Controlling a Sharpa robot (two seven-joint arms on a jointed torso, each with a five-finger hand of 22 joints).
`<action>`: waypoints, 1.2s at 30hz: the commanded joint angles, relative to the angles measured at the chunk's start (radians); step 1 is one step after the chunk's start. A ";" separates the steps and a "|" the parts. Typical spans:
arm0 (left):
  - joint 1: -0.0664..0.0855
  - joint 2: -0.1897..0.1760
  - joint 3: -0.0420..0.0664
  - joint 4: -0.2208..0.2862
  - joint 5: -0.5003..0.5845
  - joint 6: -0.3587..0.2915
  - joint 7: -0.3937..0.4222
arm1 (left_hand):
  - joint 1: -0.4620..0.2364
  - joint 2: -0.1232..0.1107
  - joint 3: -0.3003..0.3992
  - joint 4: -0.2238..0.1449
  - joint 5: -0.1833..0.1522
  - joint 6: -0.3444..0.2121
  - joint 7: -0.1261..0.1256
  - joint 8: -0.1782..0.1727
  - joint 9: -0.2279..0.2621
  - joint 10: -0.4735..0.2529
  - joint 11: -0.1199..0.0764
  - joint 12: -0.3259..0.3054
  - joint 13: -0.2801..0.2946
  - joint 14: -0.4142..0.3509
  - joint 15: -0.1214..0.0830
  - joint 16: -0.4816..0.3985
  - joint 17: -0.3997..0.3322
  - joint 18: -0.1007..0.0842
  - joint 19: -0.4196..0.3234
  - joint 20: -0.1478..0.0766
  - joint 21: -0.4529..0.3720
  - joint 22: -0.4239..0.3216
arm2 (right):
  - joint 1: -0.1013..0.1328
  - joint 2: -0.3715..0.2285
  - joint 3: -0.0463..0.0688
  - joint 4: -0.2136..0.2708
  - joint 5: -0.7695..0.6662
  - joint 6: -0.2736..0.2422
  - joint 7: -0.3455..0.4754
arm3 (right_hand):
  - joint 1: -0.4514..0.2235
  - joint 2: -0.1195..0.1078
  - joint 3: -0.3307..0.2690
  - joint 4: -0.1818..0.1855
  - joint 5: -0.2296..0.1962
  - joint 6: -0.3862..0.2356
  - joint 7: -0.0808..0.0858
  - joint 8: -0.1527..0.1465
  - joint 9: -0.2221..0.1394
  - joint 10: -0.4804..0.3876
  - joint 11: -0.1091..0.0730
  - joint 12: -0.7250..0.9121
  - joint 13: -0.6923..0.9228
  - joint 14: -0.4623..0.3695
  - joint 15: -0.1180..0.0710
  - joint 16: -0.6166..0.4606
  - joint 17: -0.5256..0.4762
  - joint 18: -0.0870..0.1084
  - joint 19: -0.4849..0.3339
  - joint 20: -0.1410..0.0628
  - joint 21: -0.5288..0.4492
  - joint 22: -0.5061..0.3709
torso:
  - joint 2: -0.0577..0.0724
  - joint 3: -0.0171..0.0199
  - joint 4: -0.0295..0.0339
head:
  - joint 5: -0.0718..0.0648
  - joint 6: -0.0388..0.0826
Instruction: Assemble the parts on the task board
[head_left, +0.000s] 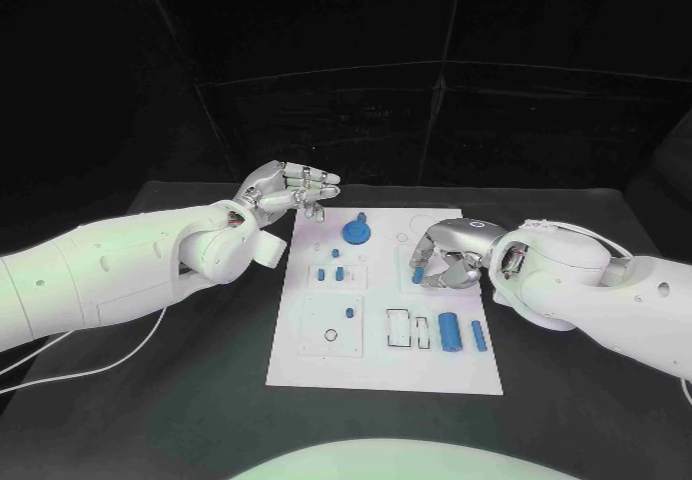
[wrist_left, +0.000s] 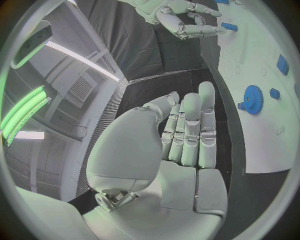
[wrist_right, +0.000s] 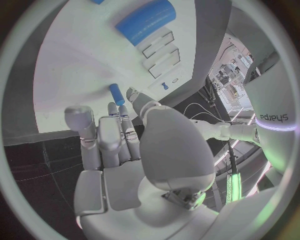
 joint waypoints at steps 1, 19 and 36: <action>0.002 0.000 0.001 0.001 0.004 0.011 0.005 | -0.009 0.001 -0.004 0.000 0.000 -0.005 0.004 0.002 -0.001 -0.008 -0.002 0.004 -0.001 -0.010 0.000 -0.003 -0.001 0.012 -0.004 0.001 -0.006 -0.001 | 0.002 0.006 0.001 -0.003 -0.023 0.040 -0.001 | 0.011 0.007 -0.001 0.002 0.006 0.012 0.002 0.005 0.002 0.016 0.000 0.007 0.000 0.008 -0.005 0.000 0.002 0.007 0.004 -0.001 -0.003 0.006 | 0.000 0.0012 0.0001 | 0.000 -0.001; 0.002 -0.002 0.001 0.001 0.004 0.011 0.002 | -0.009 0.001 -0.004 0.000 0.000 -0.005 0.004 0.002 -0.001 -0.008 -0.002 0.004 -0.001 -0.010 0.000 -0.003 -0.001 0.012 -0.004 0.001 -0.006 -0.001 | -0.002 0.045 -0.002 -0.040 -0.114 0.031 -0.041 | 0.043 0.043 0.063 -0.004 -0.019 0.088 -0.003 0.025 0.009 0.116 -0.018 0.017 0.000 0.017 -0.020 0.007 0.007 -0.004 0.044 -0.015 0.034 0.063 | -0.001 0.0007 0.0006 | 0.000 -0.005; 0.002 -0.004 0.001 0.001 0.004 0.013 0.000 | -0.009 0.001 -0.005 -0.001 0.000 -0.006 0.004 0.002 -0.001 -0.009 -0.002 0.005 -0.001 -0.011 0.000 -0.003 -0.002 0.012 -0.005 0.002 -0.007 -0.002 | -0.007 0.037 -0.002 -0.006 -0.157 -0.066 -0.050 | 0.044 0.046 0.087 -0.009 -0.018 0.133 -0.009 0.041 0.013 0.167 -0.029 0.016 0.005 0.023 -0.030 0.021 0.021 -0.015 0.072 -0.024 0.073 0.126 | -0.001 0.0019 -0.0013 | 0.004 -0.005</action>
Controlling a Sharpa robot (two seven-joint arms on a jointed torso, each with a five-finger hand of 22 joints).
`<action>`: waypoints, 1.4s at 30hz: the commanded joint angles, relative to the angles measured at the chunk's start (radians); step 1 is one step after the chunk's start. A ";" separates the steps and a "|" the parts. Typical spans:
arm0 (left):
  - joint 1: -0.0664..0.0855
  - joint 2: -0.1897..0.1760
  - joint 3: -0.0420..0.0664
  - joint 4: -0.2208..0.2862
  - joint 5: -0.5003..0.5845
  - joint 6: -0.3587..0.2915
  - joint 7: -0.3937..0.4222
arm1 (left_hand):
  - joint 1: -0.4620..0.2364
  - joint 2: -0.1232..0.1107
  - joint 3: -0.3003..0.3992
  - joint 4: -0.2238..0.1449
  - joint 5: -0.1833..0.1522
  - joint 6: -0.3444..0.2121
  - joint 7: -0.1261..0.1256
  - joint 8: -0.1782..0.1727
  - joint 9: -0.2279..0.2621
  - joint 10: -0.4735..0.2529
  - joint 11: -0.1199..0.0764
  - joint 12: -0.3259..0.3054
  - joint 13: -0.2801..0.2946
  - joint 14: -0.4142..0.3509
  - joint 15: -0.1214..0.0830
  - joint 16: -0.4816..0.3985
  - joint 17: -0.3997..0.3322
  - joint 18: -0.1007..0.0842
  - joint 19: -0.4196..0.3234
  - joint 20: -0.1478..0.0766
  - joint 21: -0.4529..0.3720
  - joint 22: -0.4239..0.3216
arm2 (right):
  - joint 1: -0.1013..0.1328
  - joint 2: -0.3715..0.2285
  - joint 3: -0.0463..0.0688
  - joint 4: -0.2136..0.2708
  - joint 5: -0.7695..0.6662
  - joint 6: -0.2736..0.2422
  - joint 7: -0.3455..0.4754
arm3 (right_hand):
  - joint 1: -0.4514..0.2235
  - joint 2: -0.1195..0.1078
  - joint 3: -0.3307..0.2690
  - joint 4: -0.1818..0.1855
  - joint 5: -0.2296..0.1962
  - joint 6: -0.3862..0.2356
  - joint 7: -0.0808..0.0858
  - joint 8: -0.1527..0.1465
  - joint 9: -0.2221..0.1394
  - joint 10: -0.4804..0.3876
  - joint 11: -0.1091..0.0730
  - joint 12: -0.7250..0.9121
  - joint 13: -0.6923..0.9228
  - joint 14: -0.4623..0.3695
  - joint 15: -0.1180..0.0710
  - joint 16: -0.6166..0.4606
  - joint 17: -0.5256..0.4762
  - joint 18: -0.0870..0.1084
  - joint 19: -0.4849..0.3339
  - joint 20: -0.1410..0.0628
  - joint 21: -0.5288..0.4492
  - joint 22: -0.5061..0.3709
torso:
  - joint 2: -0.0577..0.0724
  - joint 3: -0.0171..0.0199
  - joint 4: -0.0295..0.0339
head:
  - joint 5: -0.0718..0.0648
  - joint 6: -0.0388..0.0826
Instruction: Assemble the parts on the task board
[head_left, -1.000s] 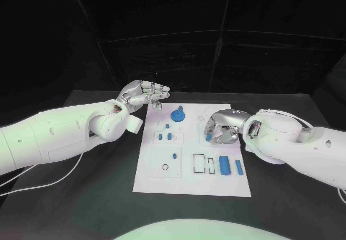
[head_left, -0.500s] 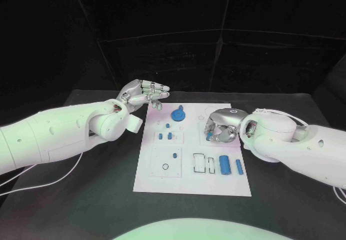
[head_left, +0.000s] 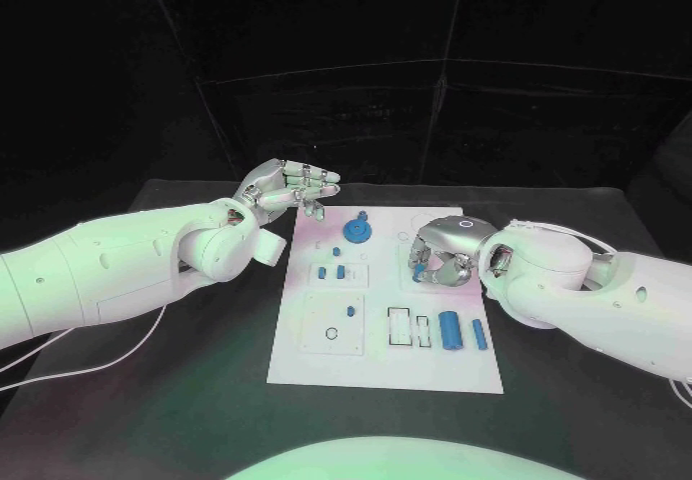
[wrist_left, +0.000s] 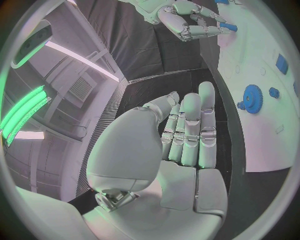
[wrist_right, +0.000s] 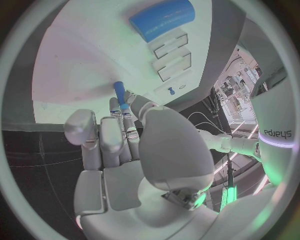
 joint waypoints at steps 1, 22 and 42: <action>0.002 0.000 0.001 0.000 0.004 0.011 0.003 | -0.009 0.001 -0.005 -0.001 0.000 -0.006 0.004 0.002 -0.001 -0.005 0.002 0.006 -0.001 -0.004 0.001 -0.003 -0.001 0.012 -0.005 0.002 -0.003 -0.001 | 0.001 -0.011 0.000 0.020 -0.030 -0.072 -0.013 | 0.008 0.005 0.007 0.000 0.000 0.011 -0.002 0.004 0.002 0.013 -0.001 0.004 0.001 0.024 -0.009 0.003 -0.002 -0.016 0.013 0.000 0.009 0.014 | 0.001 0.0010 -0.0013 | 0.000 0.000; 0.001 0.012 0.001 -0.006 0.004 0.010 0.003 | -0.009 0.001 -0.005 -0.001 0.000 -0.006 0.004 0.002 -0.001 -0.005 0.002 0.006 -0.001 -0.004 0.001 -0.003 -0.001 0.012 -0.005 0.002 -0.003 -0.001 | -0.007 0.002 0.006 0.185 0.062 -0.175 0.100 | 0.012 -0.002 0.015 -0.010 0.011 0.020 -0.003 0.006 0.001 0.028 -0.004 -0.002 0.002 0.025 -0.013 0.008 0.001 -0.024 0.031 -0.005 0.037 0.058 | 0.002 -0.0005 -0.0008 | 0.002 -0.003; 0.002 0.020 0.001 -0.004 0.004 0.013 0.003 | -0.009 0.002 -0.005 -0.002 0.000 -0.006 0.004 0.003 -0.001 -0.007 0.002 0.007 -0.001 -0.006 0.001 -0.002 -0.001 0.013 -0.006 0.002 -0.004 -0.001 | -0.086 0.158 -0.023 0.102 0.033 -0.104 0.150 | 0.008 -0.007 0.018 -0.013 0.013 0.010 0.002 -0.002 -0.003 0.022 0.000 -0.013 0.000 0.024 -0.010 0.008 -0.003 -0.024 0.030 -0.005 0.038 0.058 | 0.000 -0.0007 -0.0001 | 0.026 -0.016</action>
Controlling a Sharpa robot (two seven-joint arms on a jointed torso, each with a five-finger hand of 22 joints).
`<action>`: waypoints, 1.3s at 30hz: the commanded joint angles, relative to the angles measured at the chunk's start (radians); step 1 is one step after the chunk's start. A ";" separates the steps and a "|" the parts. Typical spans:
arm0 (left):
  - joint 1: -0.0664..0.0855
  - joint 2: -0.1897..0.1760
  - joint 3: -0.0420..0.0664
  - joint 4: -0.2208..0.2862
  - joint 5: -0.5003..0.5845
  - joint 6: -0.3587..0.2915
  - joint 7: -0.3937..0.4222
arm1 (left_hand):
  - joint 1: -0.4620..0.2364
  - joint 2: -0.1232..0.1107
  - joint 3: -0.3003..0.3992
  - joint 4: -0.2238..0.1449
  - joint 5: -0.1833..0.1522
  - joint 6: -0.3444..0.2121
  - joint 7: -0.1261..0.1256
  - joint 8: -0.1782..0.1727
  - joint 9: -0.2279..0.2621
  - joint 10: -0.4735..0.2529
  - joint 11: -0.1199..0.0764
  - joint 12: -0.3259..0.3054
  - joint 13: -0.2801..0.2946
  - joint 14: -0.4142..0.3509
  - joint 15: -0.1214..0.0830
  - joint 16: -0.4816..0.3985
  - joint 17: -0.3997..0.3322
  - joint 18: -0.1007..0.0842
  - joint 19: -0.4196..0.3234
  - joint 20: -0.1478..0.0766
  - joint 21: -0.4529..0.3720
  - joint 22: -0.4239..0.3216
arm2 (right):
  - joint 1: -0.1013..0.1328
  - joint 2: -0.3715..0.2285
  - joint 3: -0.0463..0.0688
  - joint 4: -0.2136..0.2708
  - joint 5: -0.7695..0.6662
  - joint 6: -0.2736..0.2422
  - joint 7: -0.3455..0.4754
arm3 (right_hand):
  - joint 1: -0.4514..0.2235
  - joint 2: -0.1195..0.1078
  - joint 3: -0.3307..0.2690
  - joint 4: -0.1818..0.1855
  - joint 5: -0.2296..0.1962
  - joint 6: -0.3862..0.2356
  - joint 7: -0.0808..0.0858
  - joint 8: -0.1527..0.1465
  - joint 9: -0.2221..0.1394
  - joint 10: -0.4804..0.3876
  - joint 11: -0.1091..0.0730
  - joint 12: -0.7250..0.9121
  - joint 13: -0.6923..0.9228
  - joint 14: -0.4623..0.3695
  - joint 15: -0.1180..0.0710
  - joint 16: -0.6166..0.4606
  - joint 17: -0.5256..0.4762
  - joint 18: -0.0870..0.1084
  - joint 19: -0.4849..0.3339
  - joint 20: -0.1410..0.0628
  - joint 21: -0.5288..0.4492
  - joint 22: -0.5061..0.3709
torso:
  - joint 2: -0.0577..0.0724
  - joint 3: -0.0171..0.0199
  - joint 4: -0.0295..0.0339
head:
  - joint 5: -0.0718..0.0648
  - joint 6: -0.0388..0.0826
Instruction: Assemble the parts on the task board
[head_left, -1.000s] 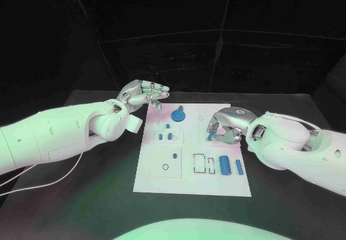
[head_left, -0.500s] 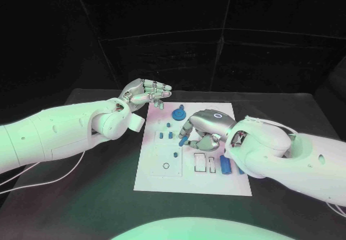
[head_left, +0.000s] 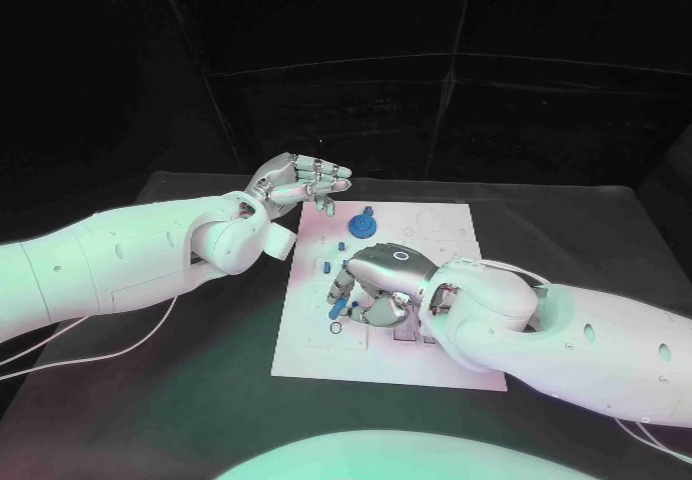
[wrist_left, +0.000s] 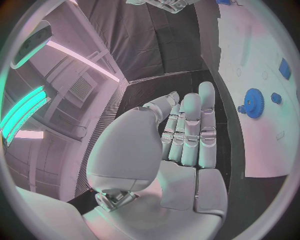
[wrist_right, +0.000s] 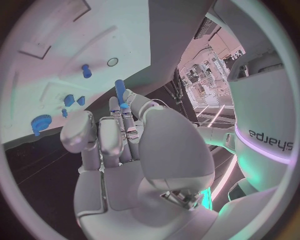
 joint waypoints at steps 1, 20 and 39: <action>0.002 0.002 0.001 0.001 0.004 0.012 0.005 | -0.009 0.002 -0.005 -0.002 0.000 -0.003 0.001 0.003 -0.001 -0.007 0.002 0.007 -0.001 -0.006 0.001 -0.002 -0.002 0.013 -0.006 0.002 -0.004 -0.002 | -0.002 0.008 -0.005 -0.012 -0.015 0.038 0.021 | 0.001 -0.005 0.006 0.000 0.003 -0.003 0.003 -0.005 -0.001 0.000 0.007 -0.005 0.000 0.024 -0.003 0.001 0.000 -0.008 0.006 0.000 0.007 0.000 | -0.001 0.0005 -0.0003 | 0.003 -0.002; 0.002 0.006 0.001 -0.003 0.004 0.013 0.005 | -0.009 0.002 -0.005 -0.002 0.000 -0.003 0.001 0.003 -0.001 -0.007 0.002 0.007 -0.001 -0.006 0.001 -0.002 -0.002 0.013 -0.006 0.002 -0.004 -0.002 | -0.011 0.038 -0.017 -0.056 -0.046 0.067 -0.009 | -0.005 -0.006 0.005 0.002 0.002 -0.003 0.003 -0.006 -0.001 0.000 0.008 -0.007 0.000 0.024 -0.002 0.001 -0.002 -0.008 0.005 0.001 0.007 -0.001 | 0.000 0.0009 -0.0005 | 0.006 -0.006; 0.002 0.006 0.001 -0.001 0.004 0.014 0.004 | -0.009 0.002 -0.005 -0.002 0.000 -0.003 0.001 0.003 -0.001 -0.007 0.002 0.007 -0.001 -0.006 0.001 -0.002 -0.002 0.013 -0.006 0.002 -0.004 -0.002 | -0.017 0.067 -0.017 -0.077 -0.073 0.085 -0.036 | -0.006 -0.005 0.005 0.003 0.003 -0.002 0.003 -0.006 -0.002 0.001 0.008 -0.008 0.000 0.024 -0.002 0.001 -0.003 -0.008 0.005 0.001 0.006 -0.001 | 0.000 0.0008 0.0000 | 0.007 -0.012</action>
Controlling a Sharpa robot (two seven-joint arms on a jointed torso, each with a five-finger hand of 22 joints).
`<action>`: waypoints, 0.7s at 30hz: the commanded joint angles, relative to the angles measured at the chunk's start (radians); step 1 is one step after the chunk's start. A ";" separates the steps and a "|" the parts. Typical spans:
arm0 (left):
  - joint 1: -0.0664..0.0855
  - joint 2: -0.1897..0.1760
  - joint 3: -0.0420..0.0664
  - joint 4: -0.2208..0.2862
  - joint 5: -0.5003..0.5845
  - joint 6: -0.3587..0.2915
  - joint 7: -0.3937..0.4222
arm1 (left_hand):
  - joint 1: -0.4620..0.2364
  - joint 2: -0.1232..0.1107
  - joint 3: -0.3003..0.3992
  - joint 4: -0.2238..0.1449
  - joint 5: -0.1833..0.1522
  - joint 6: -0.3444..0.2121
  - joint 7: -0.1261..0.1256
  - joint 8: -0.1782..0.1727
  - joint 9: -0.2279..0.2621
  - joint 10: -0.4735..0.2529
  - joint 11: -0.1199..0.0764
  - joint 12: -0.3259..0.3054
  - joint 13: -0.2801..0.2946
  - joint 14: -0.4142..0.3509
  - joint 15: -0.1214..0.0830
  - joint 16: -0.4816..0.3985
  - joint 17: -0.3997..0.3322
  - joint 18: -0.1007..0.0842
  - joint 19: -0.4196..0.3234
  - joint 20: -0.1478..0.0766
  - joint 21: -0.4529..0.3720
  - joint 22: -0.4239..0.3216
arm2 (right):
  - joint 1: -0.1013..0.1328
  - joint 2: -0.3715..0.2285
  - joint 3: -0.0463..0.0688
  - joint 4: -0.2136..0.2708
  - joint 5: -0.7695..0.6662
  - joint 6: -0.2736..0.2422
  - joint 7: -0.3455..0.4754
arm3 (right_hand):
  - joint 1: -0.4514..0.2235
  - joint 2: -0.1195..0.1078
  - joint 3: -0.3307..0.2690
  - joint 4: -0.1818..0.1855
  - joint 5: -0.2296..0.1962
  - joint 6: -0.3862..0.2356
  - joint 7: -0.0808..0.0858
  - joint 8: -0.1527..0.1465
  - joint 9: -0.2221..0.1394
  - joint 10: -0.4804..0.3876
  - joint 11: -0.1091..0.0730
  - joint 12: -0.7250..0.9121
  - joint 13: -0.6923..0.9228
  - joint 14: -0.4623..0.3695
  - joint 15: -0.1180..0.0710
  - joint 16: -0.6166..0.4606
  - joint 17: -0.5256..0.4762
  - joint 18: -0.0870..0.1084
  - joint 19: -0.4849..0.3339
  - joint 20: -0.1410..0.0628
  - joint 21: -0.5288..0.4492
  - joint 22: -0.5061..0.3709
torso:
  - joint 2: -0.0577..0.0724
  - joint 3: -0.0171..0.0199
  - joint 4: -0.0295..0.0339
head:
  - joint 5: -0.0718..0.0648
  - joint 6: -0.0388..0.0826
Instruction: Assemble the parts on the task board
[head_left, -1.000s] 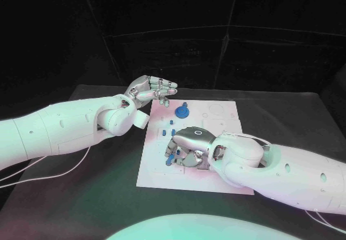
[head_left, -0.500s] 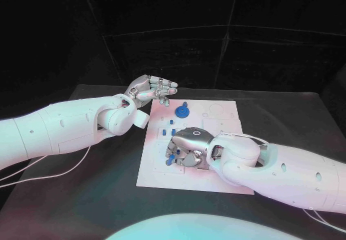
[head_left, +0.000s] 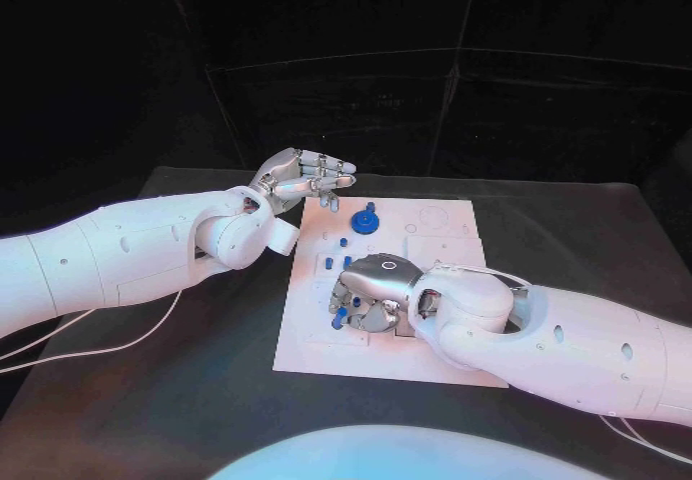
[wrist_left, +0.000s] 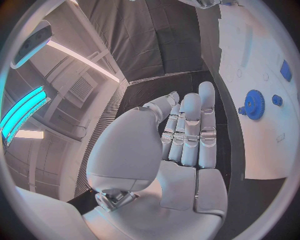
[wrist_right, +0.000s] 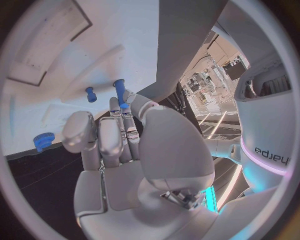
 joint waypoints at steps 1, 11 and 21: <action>0.002 0.000 0.001 0.002 0.004 0.011 0.004 | -0.009 0.002 -0.005 -0.002 0.000 -0.003 0.001 0.003 -0.001 -0.007 0.002 0.007 -0.001 -0.006 0.001 -0.002 -0.002 0.013 -0.006 0.002 -0.004 -0.002 | 0.000 0.004 0.000 0.000 -0.028 0.027 -0.022 | -0.006 -0.005 0.006 0.003 0.004 -0.001 0.005 -0.005 0.002 0.001 0.008 -0.004 0.001 0.024 -0.002 0.000 -0.002 -0.008 0.005 0.001 0.006 -0.001 | 0.000 0.0005 0.0001 | 0.000 -0.001; 0.002 -0.001 0.001 0.003 0.004 0.011 0.004 | -0.009 0.002 -0.005 -0.002 0.000 -0.003 0.001 0.003 -0.001 -0.007 0.002 0.007 -0.001 -0.006 0.001 -0.002 -0.002 0.013 -0.006 0.002 -0.004 -0.002 | 0.000 0.016 0.000 -0.004 -0.054 0.076 -0.054 | -0.022 -0.016 0.005 0.006 0.001 -0.021 0.011 -0.018 -0.005 -0.017 0.016 -0.025 -0.001 0.019 0.004 -0.005 -0.013 -0.006 -0.005 0.006 0.000 -0.012 | -0.001 0.0003 -0.0007 | -0.001 -0.003; 0.002 -0.001 0.001 0.003 0.004 0.011 0.002 | -0.009 0.002 -0.005 -0.002 0.000 -0.003 0.001 0.003 -0.001 -0.007 0.002 0.007 -0.001 -0.006 0.001 -0.002 -0.002 0.013 -0.006 0.002 -0.004 -0.002 | -0.001 0.022 -0.003 -0.007 -0.050 0.040 -0.045 | -0.075 -0.064 -0.032 0.027 0.024 -0.154 0.041 -0.046 -0.013 -0.091 0.047 -0.063 -0.002 0.010 0.030 -0.006 -0.021 0.002 -0.031 0.027 -0.022 -0.050 | -0.001 0.0001 0.0012 | -0.002 0.000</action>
